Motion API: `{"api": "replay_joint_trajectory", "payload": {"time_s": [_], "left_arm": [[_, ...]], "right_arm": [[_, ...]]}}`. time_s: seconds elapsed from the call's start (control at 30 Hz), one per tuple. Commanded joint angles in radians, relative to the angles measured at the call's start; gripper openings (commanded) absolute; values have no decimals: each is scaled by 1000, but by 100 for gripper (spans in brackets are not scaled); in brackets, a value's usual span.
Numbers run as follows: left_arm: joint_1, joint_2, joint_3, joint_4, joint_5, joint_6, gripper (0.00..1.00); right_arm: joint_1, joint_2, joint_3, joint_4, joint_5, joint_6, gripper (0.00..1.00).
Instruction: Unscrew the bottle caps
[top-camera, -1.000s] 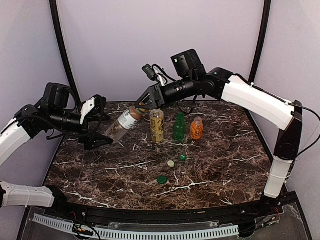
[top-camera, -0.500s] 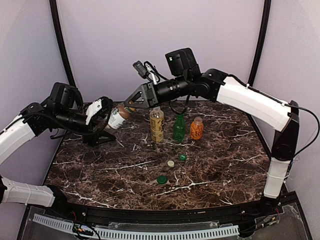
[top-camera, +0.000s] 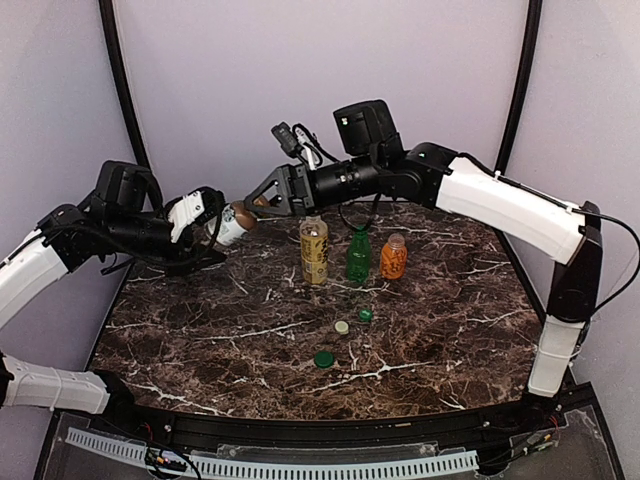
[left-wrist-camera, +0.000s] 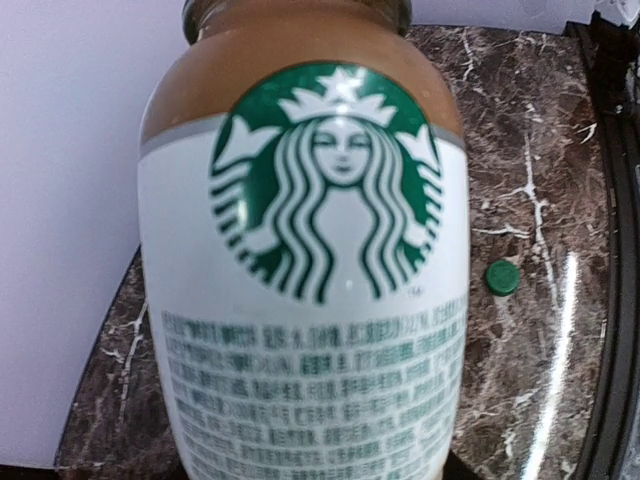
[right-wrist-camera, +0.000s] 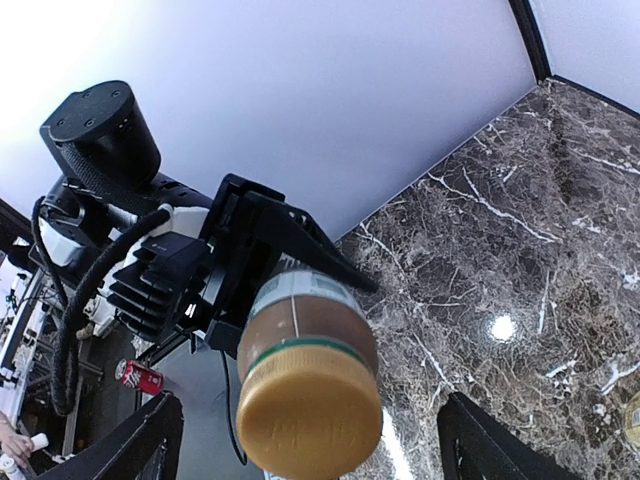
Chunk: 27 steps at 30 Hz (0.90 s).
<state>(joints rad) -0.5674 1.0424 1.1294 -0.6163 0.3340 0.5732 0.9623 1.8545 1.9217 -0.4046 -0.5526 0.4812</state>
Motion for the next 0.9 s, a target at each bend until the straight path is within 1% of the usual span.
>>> {"api": "replay_joint_trajectory", "payload": {"time_s": [0.0,0.03,0.07,0.1,0.13,0.17,0.2,0.23,0.27,0.3,0.33,0.37,0.43,0.67,0.8,0.87], "left_arm": [[-19,-51,-4,156,-288,249,34],[-35,-69,-30,194,-339,294,34],[-45,-81,-48,272,-417,388,34],[-67,-107,-91,323,-454,434,34],[-81,-118,-114,420,-524,516,33],[-110,-135,-147,465,-555,590,33],[-131,-145,-172,536,-603,624,33],[-137,-149,-185,565,-619,692,33],[-141,-155,-212,625,-642,725,33],[-142,-157,-230,687,-651,800,33],[-143,-161,-266,716,-665,836,33],[-143,-163,-284,775,-673,902,33],[-147,-168,-318,829,-679,940,33],[-153,-168,-306,828,-697,928,32],[-155,-168,-308,817,-696,921,32],[-158,-170,-309,808,-693,916,31]], "right_arm": [[1,-53,-51,98,50,91,87],[1,-52,-58,108,56,111,87],[1,-49,-63,117,62,123,87],[1,-44,-64,122,68,134,87],[1,-42,-66,130,74,144,87],[1,-41,-73,147,73,150,87],[0,-43,-84,187,64,161,88],[-1,-48,-97,222,49,170,88],[0,-56,-110,254,34,176,89],[0,-60,-117,275,27,178,91],[-1,-65,-119,284,27,177,91],[-1,-68,-121,287,32,177,92],[-3,-68,-122,289,40,183,91],[-16,-65,-159,336,13,236,78],[-17,-50,-150,347,0,242,75],[-17,-47,-150,360,-9,245,70]]}}
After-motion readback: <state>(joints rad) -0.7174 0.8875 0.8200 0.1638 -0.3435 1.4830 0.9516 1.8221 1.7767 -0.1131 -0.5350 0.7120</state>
